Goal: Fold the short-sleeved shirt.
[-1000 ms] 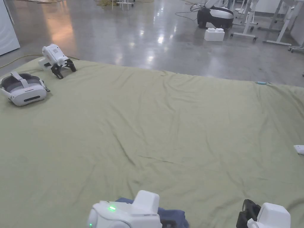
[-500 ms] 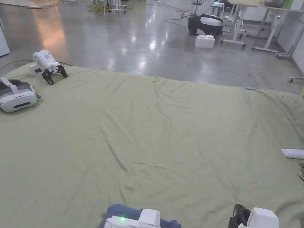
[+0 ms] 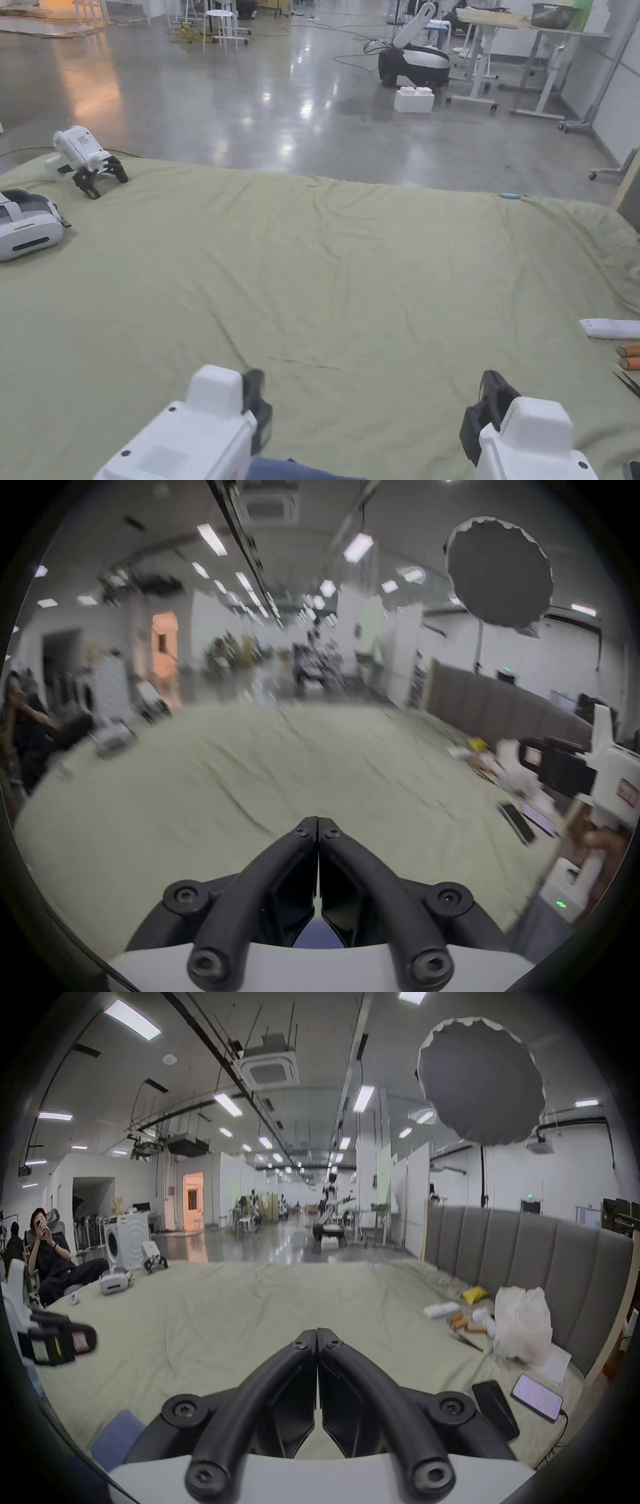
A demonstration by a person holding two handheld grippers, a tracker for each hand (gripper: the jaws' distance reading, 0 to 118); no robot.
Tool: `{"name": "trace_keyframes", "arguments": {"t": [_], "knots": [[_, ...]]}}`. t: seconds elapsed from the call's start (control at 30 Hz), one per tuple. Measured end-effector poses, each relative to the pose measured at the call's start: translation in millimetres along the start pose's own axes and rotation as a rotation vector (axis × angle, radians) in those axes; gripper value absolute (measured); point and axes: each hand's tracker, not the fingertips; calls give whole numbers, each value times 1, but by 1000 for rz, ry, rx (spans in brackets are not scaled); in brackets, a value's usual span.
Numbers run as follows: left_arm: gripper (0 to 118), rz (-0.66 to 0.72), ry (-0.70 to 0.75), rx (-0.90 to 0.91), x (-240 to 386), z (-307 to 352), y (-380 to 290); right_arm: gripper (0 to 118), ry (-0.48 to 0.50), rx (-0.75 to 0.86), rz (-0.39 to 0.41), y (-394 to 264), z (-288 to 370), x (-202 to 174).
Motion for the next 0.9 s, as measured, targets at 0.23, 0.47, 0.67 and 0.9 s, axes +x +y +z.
{"name": "trace_keyframes", "arguments": {"t": [0.23,0.47,0.67,0.9], "knots": [[2,-60,271,304,-32,10,29,0,-49,132,24,27,3,-18],[1,-54,275,290,-53,16,27,0,-41,117,33,23,19,-23],[1,-49,276,216,-79,17,4,0,167,-127,91,-41,44,-69],[1,35,238,51,-112,23,-33,0,248,-336,147,-128,34,-122]]}}
